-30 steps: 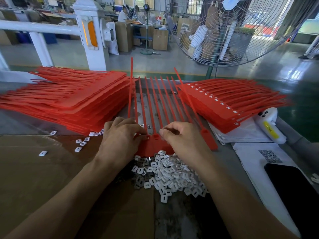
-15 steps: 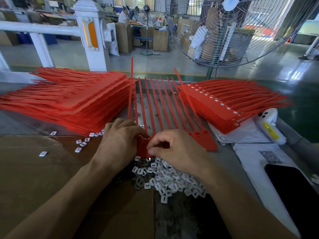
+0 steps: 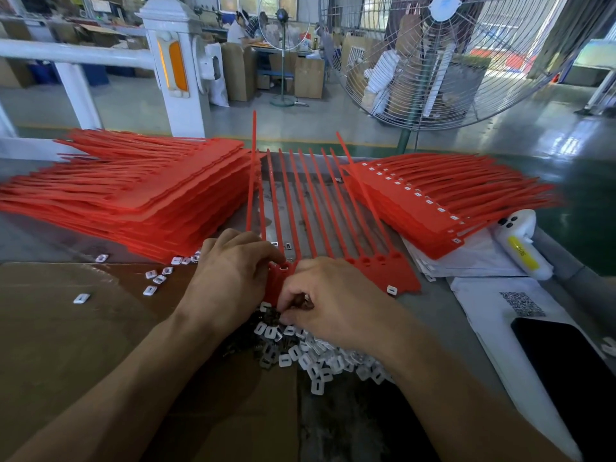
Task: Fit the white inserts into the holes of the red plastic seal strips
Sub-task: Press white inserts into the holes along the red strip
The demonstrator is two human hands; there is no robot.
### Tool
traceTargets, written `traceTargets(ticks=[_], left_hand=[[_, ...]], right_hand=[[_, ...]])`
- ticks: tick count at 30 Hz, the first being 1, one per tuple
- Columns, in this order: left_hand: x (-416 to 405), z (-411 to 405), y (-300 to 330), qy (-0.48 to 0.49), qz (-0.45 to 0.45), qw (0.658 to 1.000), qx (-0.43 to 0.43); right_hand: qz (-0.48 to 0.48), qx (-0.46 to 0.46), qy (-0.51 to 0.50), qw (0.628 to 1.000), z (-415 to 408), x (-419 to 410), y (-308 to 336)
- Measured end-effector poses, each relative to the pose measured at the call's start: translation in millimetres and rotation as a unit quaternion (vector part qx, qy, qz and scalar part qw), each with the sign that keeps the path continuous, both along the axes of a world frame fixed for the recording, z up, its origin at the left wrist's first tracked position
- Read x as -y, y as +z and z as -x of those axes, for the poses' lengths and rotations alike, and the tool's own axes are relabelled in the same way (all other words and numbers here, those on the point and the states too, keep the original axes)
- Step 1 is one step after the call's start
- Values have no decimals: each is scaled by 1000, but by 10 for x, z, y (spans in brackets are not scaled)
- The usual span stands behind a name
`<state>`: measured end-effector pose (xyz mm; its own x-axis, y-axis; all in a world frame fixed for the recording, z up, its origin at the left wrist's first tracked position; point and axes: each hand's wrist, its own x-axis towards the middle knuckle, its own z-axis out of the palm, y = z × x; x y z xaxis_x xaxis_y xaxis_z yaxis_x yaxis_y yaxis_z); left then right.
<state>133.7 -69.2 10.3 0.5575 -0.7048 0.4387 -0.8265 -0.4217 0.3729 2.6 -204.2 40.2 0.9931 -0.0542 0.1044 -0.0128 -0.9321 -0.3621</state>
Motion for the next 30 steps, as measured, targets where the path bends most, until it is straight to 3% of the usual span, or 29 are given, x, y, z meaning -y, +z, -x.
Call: traceTargets(ticks=[7,12,30], left_hand=[[-7,28,33,-2,1,1000,-11],[-12,37,46,-1,-1,1000,-12],[-23,29,12,-14,13,1000,-16]], right_hand=[[22,3,7,1000,3,-33,-9],[-42,16,-23,999,-8,-9,-47],[22,21,3,1000,-58,-115,-50]])
